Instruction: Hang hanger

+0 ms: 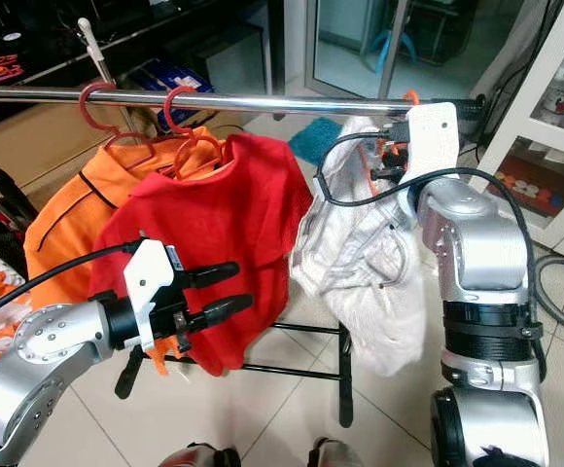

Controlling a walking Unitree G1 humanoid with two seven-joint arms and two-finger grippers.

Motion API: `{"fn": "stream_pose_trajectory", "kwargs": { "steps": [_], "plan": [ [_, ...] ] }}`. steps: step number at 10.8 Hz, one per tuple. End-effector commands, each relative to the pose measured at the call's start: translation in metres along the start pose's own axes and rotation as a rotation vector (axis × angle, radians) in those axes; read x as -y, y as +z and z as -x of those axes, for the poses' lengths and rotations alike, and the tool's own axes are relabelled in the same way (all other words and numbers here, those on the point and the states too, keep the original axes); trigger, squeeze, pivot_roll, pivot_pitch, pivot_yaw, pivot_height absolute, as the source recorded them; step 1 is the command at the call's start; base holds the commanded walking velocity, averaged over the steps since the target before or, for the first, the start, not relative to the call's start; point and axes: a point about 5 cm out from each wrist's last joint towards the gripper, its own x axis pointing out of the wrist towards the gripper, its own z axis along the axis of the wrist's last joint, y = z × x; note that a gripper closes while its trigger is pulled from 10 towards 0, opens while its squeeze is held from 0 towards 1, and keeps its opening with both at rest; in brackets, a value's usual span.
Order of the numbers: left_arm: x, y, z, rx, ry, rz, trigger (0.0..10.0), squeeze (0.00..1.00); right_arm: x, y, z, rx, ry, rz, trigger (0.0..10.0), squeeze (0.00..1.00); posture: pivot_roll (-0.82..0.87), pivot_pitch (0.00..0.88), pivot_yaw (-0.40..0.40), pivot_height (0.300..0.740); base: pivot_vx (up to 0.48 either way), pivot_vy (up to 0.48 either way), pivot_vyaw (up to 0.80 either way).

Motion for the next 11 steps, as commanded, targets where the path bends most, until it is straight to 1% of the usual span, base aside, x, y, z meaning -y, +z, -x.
{"fn": "stream_pose_trajectory", "kwargs": {
  "steps": [1, 3, 5, 6, 7, 8, 11],
  "plan": [
    [0.0014, 0.0019, 0.0008, -0.01, -0.013, -0.018, 10.0, 0.0, -0.0036, 0.0082, 0.0002, 0.032, 0.017, -0.002, 10.0, 1.0, -0.05, 0.105, 0.098, 0.74, 0.0, 0.0, 0.0],
    [0.0011, 0.0016, 0.0002, -0.011, -0.019, -0.023, 10.0, 0.0, -0.0069, 0.0038, -0.0049, 0.023, 0.008, 0.006, 10.0, 1.0, -0.05, 0.088, 0.1, 0.74, 0.0, 0.0, 0.0],
    [0.0, 0.0025, -0.0005, -0.009, -0.018, -0.025, 10.0, 0.0, -0.0068, 0.0031, -0.0058, 0.016, 0.003, 0.01, 10.0, 1.0, -0.04, 0.093, 0.098, 0.74, 0.0, 0.0, 0.0],
    [-0.0006, 0.0032, -0.0008, -0.007, -0.016, -0.027, 10.0, 0.0, -0.0057, 0.0026, -0.0065, 0.01, -0.008, 0.014, 10.0, 0.0, -0.04, 0.092, 0.098, 0.74, 0.0, 0.0, 0.0],
    [-0.0007, 0.0033, -0.0008, -0.007, -0.015, -0.027, 10.0, 0.0, -0.0052, 0.0026, -0.0068, 0.009, -0.01, 0.015, 8.7, 0.0, -0.05, 0.091, 0.099, 0.74, 0.0, 0.0, 0.0],
    [-0.0009, 0.0034, -0.0009, -0.007, -0.015, -0.028, 10.0, 0.0, -0.0045, 0.0025, -0.0072, 0.01, -0.009, 0.005, 0.0, 0.0, -0.04, 0.092, 0.099, 0.74, 0.0, 0.0, 0.0],
    [-0.0014, 0.0036, -0.0014, -0.006, -0.015, -0.028, 10.0, 0.0, -0.0034, 0.0024, -0.0073, 0.01, -0.004, -0.006, 0.0, 0.0, -0.04, 0.094, 0.102, 0.74, 0.0, 0.0, 0.0]
  ]
}}
